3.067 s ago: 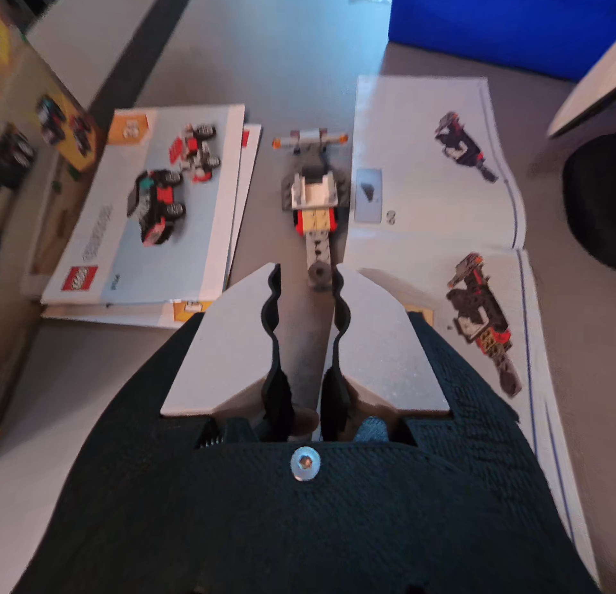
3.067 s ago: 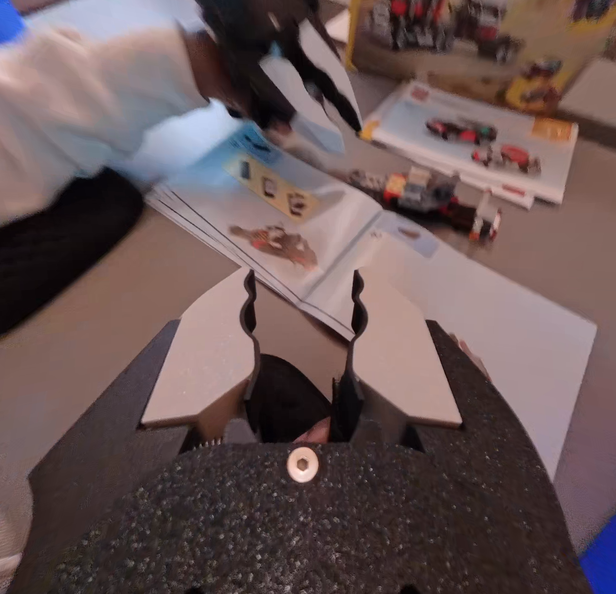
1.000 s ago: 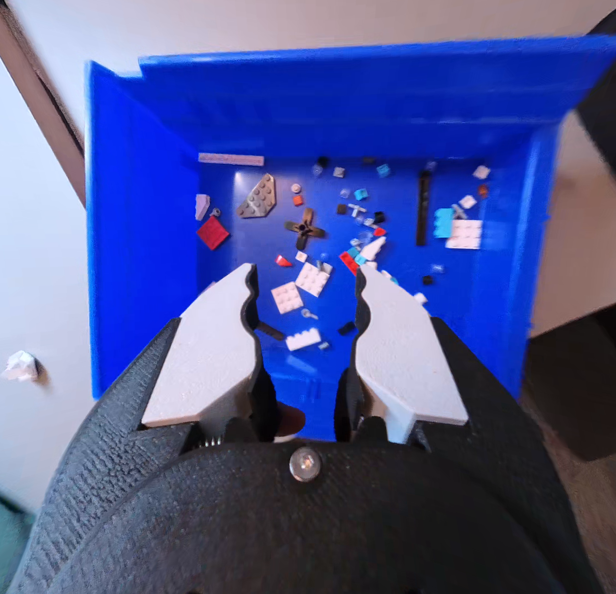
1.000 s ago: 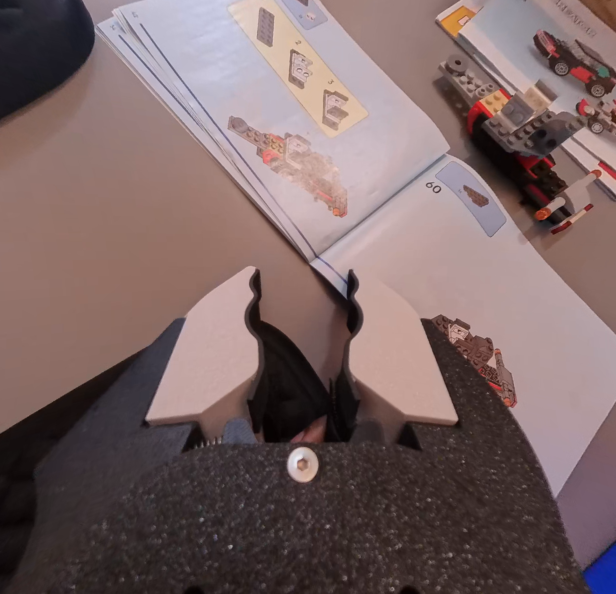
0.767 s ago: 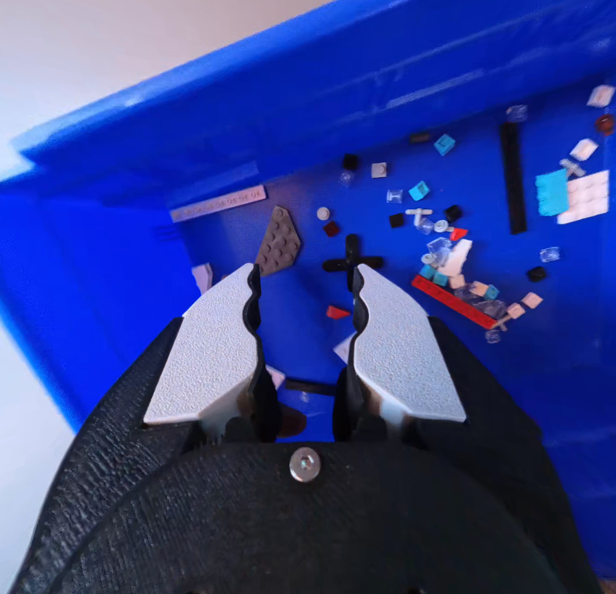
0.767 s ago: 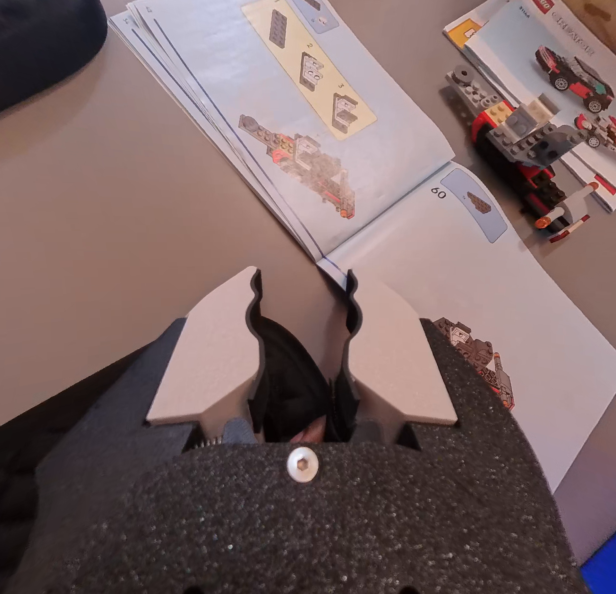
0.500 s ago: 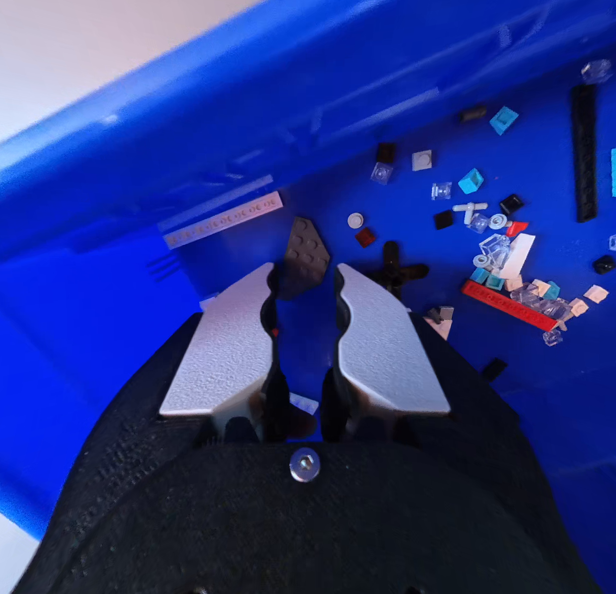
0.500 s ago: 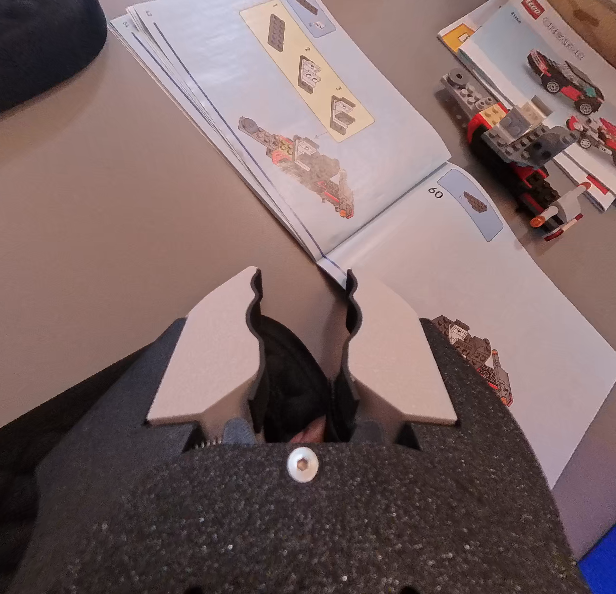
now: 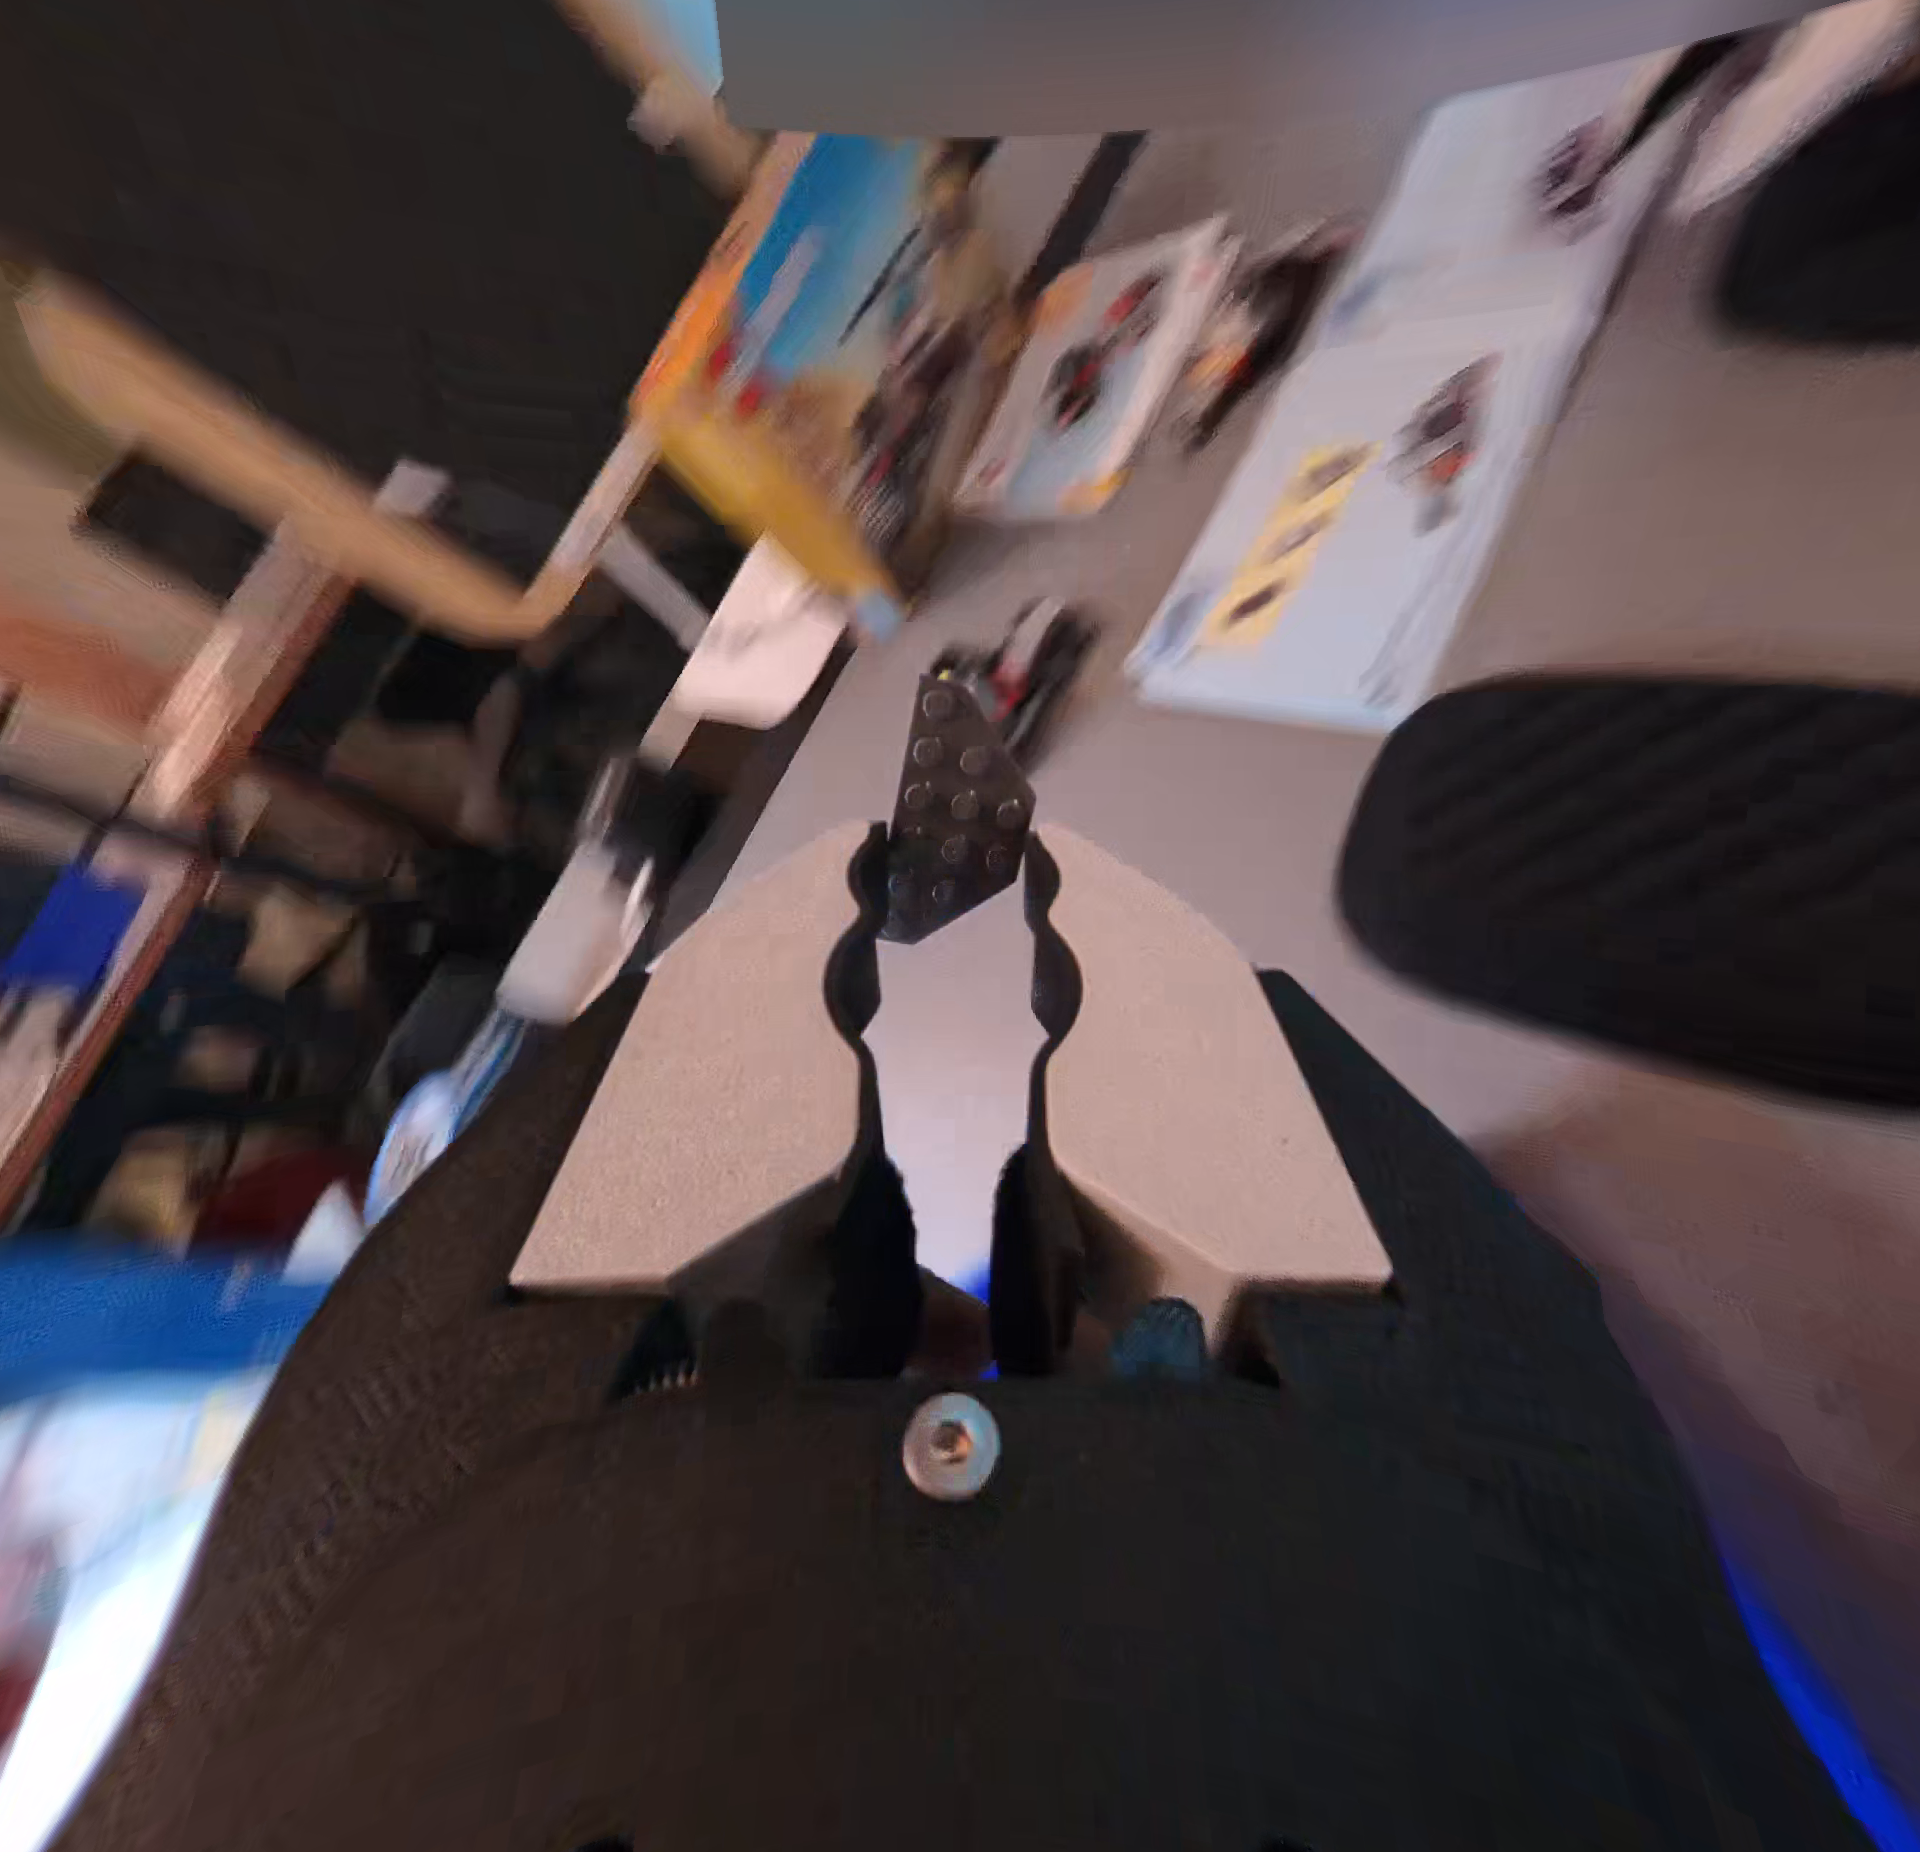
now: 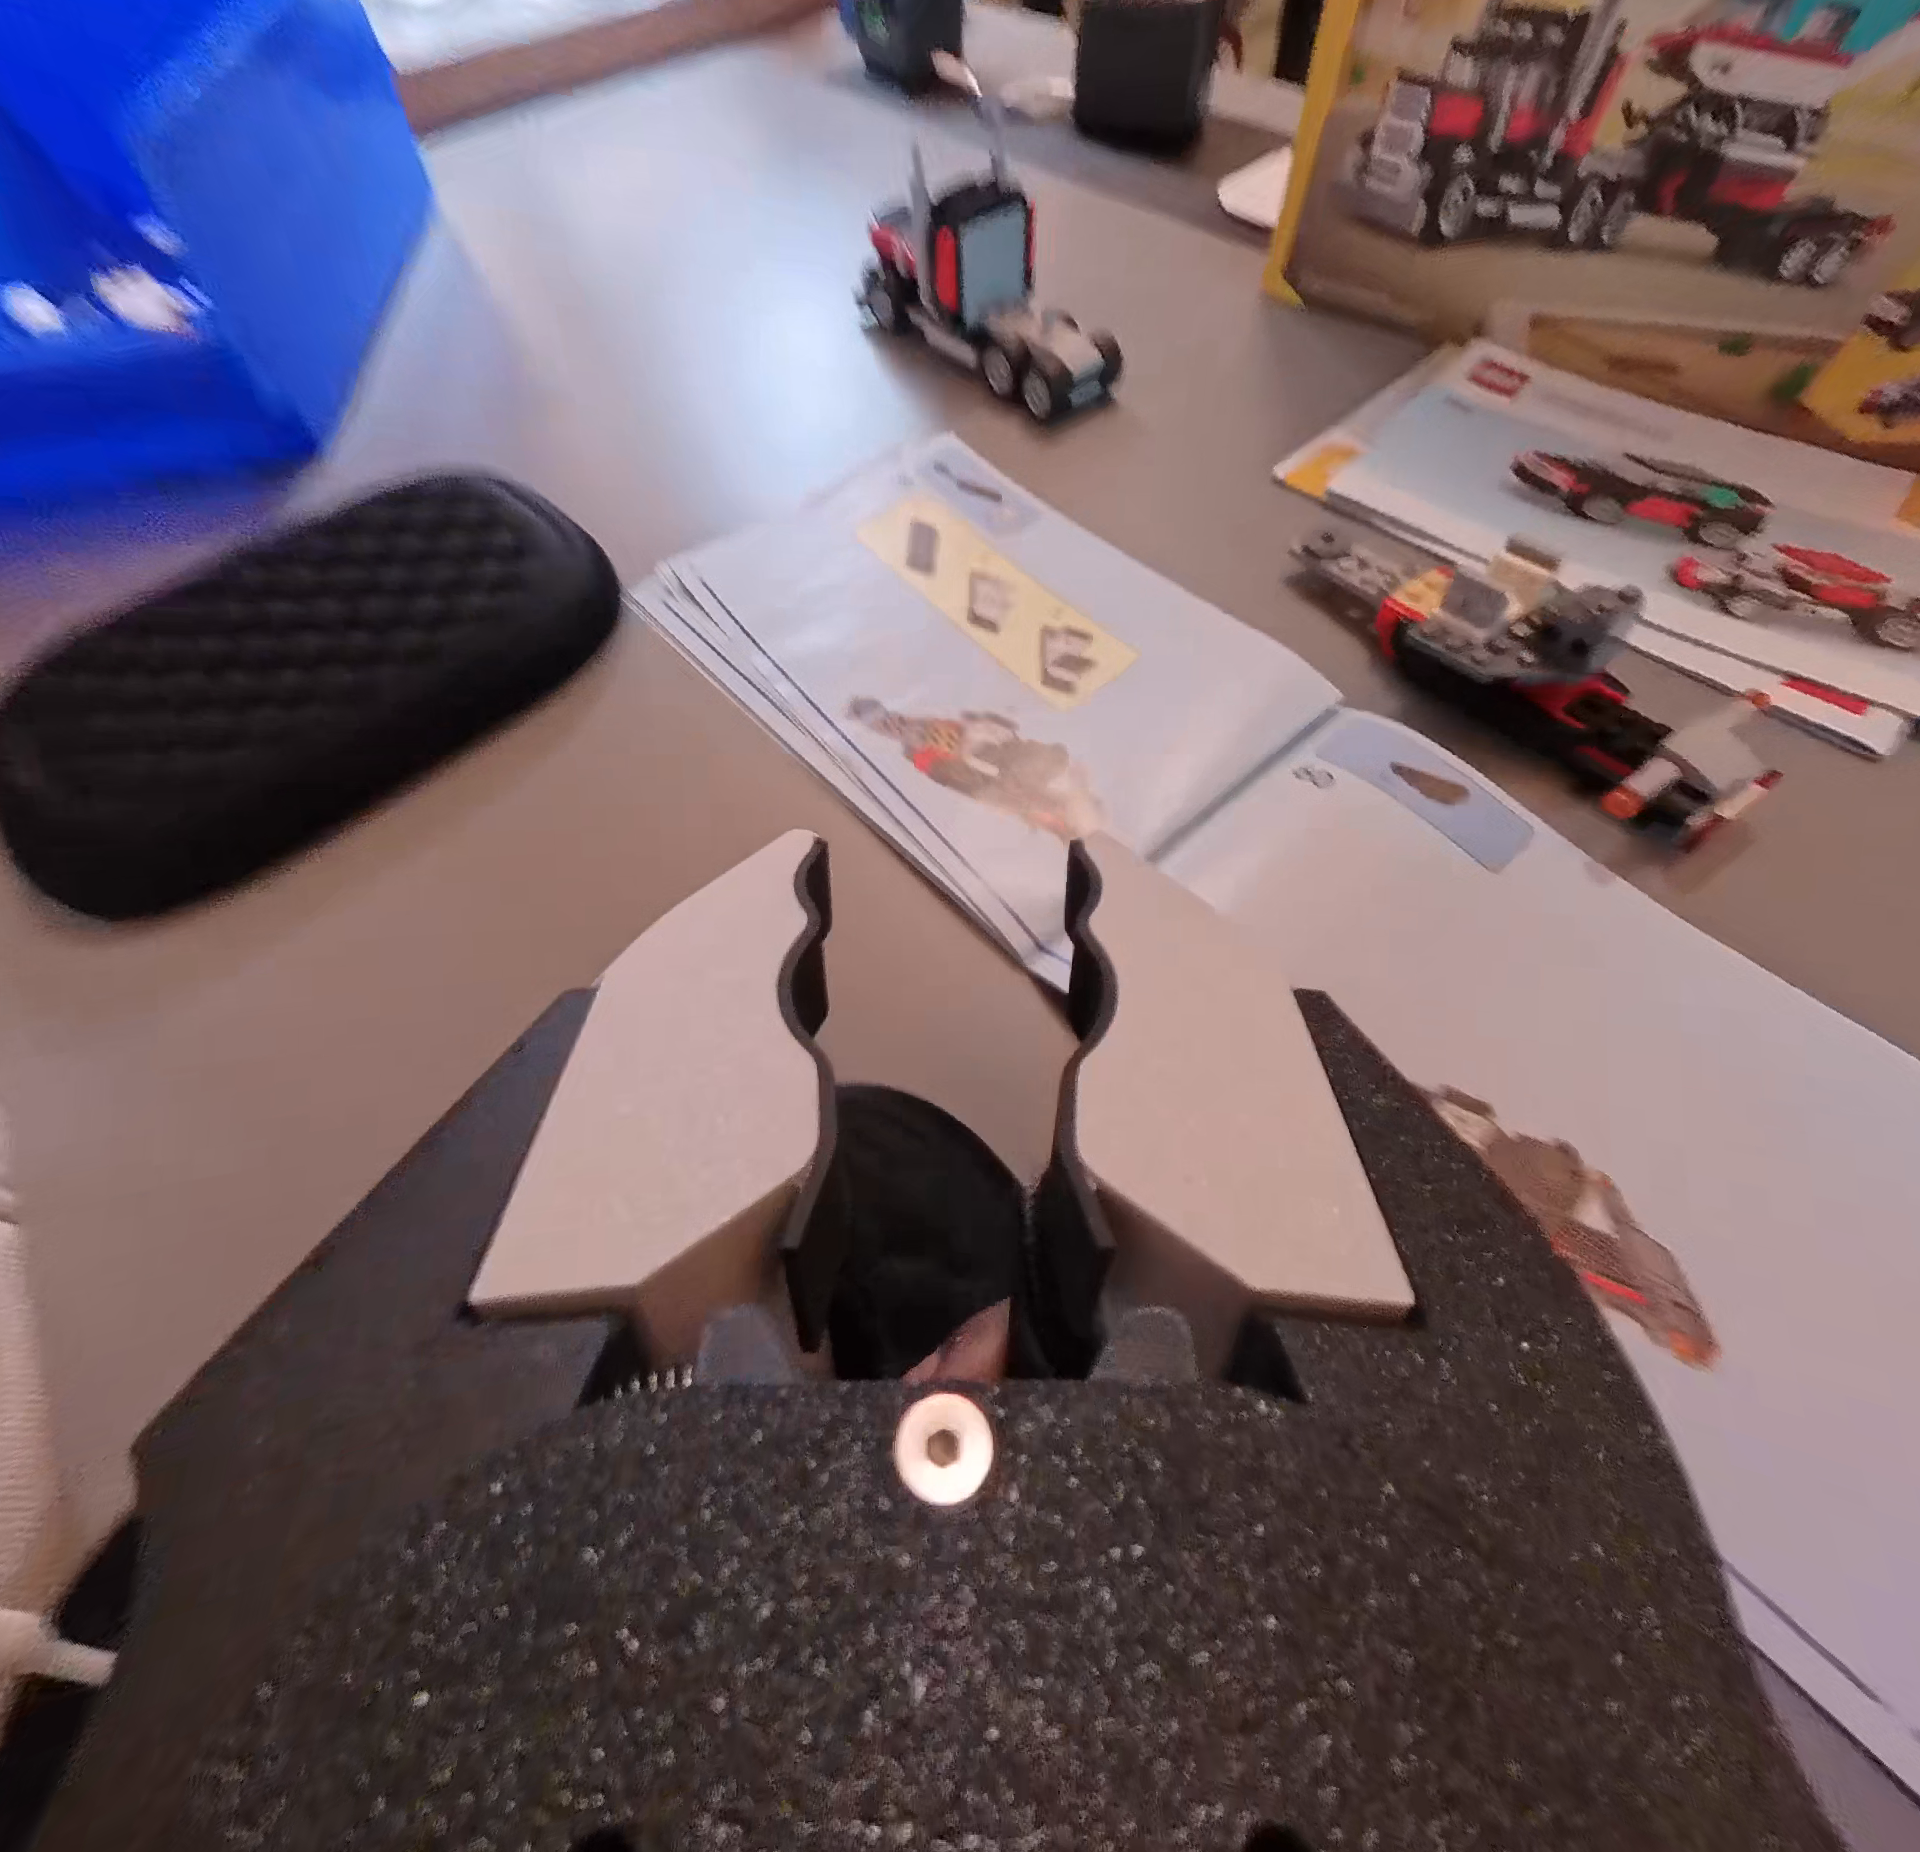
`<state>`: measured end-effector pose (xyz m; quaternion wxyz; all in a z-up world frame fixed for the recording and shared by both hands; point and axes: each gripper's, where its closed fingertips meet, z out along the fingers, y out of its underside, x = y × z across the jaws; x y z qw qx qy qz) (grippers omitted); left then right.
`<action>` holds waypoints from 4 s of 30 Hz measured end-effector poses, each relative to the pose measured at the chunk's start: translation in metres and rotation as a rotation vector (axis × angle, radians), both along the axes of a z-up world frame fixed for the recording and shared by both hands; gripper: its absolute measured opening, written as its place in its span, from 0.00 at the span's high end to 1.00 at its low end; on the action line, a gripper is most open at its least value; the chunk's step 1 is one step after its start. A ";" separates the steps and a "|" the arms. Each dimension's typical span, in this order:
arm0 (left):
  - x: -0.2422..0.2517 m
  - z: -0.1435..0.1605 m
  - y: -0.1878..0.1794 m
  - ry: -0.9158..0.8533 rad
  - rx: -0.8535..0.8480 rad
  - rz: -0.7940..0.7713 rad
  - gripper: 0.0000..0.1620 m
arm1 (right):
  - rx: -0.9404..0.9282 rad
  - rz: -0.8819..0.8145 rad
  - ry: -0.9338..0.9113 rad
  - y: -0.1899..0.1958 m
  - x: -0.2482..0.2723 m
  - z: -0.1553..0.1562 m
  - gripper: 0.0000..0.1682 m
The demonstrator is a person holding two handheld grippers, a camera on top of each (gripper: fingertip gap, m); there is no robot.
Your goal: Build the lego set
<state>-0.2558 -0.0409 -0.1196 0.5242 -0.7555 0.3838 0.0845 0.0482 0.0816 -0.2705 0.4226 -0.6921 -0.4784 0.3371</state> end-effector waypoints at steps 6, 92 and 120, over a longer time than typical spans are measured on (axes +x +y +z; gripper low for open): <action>0.169 -0.065 0.040 0.202 -0.103 -0.422 0.84 | -0.255 0.269 0.408 -0.047 -0.040 0.067 0.77; 0.256 -0.097 0.114 -0.445 -0.242 -0.560 0.85 | 0.296 0.584 -0.012 -0.009 -0.042 0.055 0.69; 0.244 -0.098 0.165 -1.301 -0.937 -0.396 0.94 | 0.583 0.471 -0.159 0.043 -0.048 0.045 0.69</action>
